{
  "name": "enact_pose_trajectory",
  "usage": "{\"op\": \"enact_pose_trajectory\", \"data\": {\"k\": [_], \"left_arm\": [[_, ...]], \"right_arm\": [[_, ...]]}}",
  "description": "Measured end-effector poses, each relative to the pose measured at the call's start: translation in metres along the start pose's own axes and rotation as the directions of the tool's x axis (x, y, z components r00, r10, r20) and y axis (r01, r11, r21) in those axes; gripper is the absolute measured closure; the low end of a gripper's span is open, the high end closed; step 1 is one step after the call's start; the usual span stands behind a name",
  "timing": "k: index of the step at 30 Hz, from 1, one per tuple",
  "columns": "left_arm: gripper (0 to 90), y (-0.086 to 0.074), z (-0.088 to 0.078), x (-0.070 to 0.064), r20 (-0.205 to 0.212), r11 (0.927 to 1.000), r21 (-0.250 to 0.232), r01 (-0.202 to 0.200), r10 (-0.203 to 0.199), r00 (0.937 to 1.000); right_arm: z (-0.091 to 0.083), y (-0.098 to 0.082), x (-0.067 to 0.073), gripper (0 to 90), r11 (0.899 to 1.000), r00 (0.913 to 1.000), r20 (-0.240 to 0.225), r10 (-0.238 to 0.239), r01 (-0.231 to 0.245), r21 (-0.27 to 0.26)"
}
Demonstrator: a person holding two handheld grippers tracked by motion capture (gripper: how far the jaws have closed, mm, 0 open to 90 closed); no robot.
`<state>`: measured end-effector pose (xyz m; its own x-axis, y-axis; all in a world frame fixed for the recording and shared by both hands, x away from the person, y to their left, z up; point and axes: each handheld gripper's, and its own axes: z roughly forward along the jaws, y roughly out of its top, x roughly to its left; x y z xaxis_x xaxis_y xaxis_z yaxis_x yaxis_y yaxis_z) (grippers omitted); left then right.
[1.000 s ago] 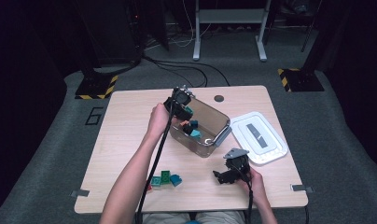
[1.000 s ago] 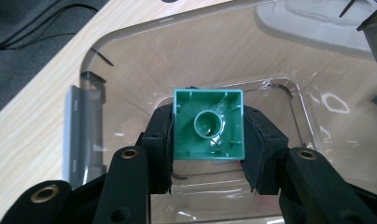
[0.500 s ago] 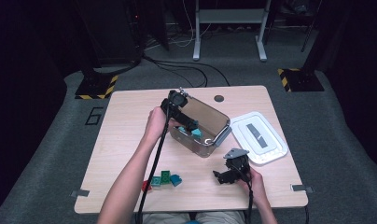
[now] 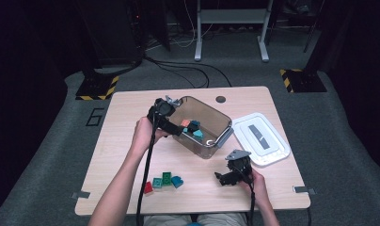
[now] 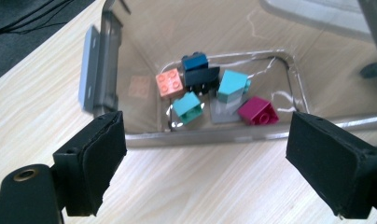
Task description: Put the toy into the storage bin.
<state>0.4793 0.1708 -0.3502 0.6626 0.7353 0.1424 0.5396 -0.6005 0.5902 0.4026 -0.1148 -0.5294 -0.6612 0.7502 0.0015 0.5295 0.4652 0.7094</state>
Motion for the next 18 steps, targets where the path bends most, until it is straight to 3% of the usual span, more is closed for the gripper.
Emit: {"op": "enact_pose_trajectory", "data": {"k": [8,18], "left_arm": [[11.7,-0.028,-0.002,0.002,0.004,0.9998,0.011,0.015,-0.015,0.9999],[11.2,-0.056,0.009,0.0,0.023,0.9982,0.048,0.036,-0.038,0.999]], "right_arm": [[0.0,0.0,0.0,0.0,1.0,1.0,0.0,0.0,0.0,0.0],[0.0,0.0,0.0,0.0,1.0,1.0,0.0,0.0,0.0,0.0]]}}
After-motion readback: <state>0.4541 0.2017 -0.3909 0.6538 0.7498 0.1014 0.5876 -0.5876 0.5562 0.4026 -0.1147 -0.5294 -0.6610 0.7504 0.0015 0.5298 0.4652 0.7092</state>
